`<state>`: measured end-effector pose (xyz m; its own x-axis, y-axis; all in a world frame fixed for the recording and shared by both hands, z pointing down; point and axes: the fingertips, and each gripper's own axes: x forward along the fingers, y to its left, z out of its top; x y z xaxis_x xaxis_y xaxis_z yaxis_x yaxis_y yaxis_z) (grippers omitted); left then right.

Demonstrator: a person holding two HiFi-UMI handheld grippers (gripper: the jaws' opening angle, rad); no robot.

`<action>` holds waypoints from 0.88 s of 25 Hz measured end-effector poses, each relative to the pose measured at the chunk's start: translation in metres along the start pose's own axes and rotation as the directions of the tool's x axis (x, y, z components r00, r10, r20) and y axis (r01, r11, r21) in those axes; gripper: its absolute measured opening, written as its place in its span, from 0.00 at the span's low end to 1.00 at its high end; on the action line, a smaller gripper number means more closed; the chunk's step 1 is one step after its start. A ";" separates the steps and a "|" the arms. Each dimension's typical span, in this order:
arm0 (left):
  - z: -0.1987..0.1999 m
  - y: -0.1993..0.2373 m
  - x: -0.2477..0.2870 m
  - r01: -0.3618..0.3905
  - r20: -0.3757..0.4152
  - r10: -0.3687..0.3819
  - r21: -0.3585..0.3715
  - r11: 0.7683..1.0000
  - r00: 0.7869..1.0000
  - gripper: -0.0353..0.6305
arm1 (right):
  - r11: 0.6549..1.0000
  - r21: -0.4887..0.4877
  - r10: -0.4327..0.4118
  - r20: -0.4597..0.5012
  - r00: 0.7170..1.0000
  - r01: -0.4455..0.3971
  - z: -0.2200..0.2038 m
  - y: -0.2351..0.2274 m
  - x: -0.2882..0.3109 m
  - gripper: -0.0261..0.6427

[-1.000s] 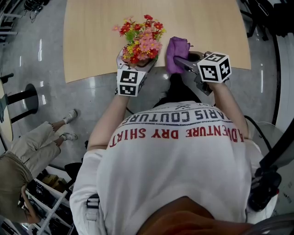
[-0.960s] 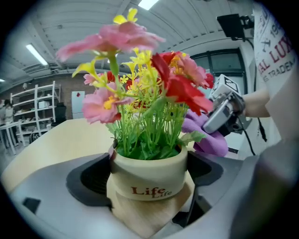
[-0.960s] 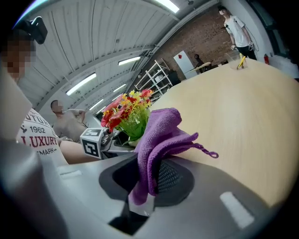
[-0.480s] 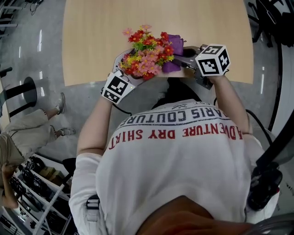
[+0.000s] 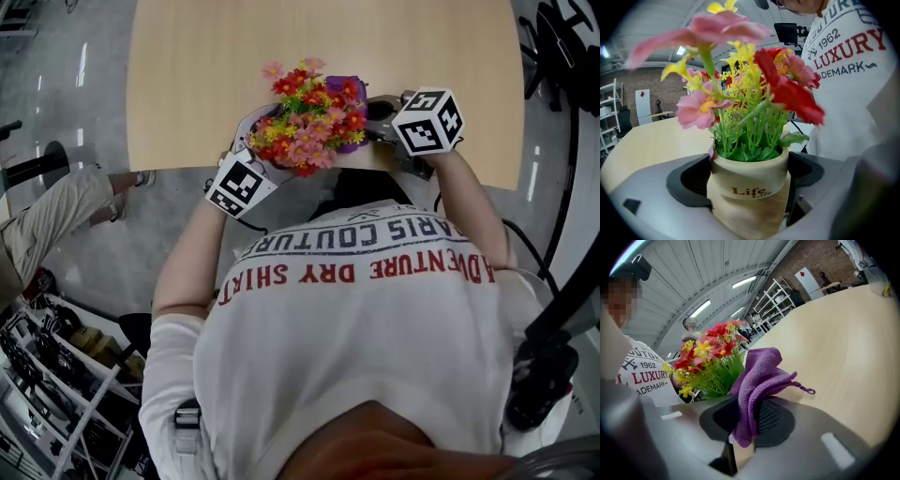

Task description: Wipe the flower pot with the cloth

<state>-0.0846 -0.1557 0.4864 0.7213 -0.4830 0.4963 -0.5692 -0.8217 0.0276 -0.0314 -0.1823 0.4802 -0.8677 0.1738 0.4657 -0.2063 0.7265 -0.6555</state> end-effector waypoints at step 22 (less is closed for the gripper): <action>-0.001 0.001 -0.013 -0.166 -0.001 0.167 -0.089 0.982 0.986 0.83 | 0.966 0.093 -0.248 0.061 0.967 0.242 -0.023 -0.027 -0.017 0.11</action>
<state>-0.0951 -0.1497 0.4803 0.6162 -0.6129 0.4947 -0.7138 -0.7000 0.0219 -0.0012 -0.1898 0.5036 -0.8152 -0.0528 0.5768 -0.4514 0.6820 -0.5755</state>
